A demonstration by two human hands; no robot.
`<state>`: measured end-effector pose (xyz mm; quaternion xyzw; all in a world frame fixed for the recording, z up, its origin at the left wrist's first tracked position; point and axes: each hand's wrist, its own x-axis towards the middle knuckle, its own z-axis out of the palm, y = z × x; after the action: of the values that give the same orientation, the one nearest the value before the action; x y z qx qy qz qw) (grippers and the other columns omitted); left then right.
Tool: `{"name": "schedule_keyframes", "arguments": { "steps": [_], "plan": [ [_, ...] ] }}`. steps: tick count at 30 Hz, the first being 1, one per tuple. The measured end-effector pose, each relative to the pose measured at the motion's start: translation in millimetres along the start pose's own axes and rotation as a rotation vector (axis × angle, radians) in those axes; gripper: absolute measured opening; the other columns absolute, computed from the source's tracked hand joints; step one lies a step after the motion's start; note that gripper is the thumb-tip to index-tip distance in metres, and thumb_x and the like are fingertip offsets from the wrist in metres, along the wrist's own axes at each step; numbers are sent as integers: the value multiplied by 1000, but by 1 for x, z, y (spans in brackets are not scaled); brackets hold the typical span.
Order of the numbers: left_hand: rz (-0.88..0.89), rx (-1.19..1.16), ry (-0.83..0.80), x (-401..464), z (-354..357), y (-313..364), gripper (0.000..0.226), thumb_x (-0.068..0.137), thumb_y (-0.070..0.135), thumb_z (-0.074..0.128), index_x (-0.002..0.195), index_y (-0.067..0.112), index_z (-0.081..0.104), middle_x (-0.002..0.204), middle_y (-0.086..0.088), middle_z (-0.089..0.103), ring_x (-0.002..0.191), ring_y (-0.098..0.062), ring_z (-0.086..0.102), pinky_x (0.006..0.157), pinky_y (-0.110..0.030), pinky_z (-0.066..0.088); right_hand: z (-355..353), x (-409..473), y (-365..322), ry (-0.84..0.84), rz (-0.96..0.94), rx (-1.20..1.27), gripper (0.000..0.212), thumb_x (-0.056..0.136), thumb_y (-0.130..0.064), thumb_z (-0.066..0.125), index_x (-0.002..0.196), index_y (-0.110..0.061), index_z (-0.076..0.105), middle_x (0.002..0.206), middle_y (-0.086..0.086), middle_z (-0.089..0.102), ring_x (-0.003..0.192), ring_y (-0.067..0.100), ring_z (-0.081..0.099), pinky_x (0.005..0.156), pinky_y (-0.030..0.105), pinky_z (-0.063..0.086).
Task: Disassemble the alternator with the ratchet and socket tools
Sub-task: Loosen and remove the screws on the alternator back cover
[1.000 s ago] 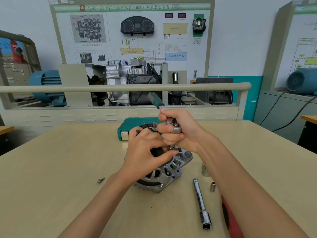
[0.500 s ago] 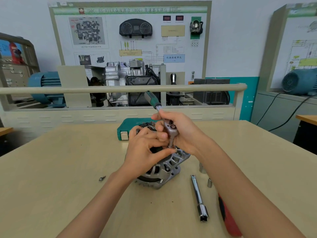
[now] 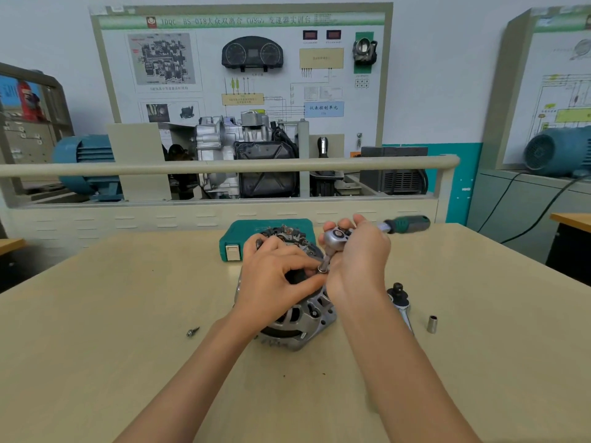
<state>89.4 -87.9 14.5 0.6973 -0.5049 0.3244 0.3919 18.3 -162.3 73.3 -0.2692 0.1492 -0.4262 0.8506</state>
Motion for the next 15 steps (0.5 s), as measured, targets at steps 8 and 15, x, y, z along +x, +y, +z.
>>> {"name": "schedule_keyframes", "arguments": {
  "steps": [8,15],
  "plan": [
    [21,29,14,0,1,2,30,75,50,54,77,28,75,69,16,65,70,-4,37,83,-30,22,4,7,4,-40,-55,-42,25,100,-16,23,80,-18,36,57,0,38,32,11,40,38,19,32],
    [36,46,29,-1,4,-1,27,75,50,57,73,28,73,66,18,64,68,-6,41,85,-27,22,2,16,-2,-204,84,-74,24,99,-13,25,77,-17,34,38,-7,37,29,12,34,35,15,29]
  ]
}}
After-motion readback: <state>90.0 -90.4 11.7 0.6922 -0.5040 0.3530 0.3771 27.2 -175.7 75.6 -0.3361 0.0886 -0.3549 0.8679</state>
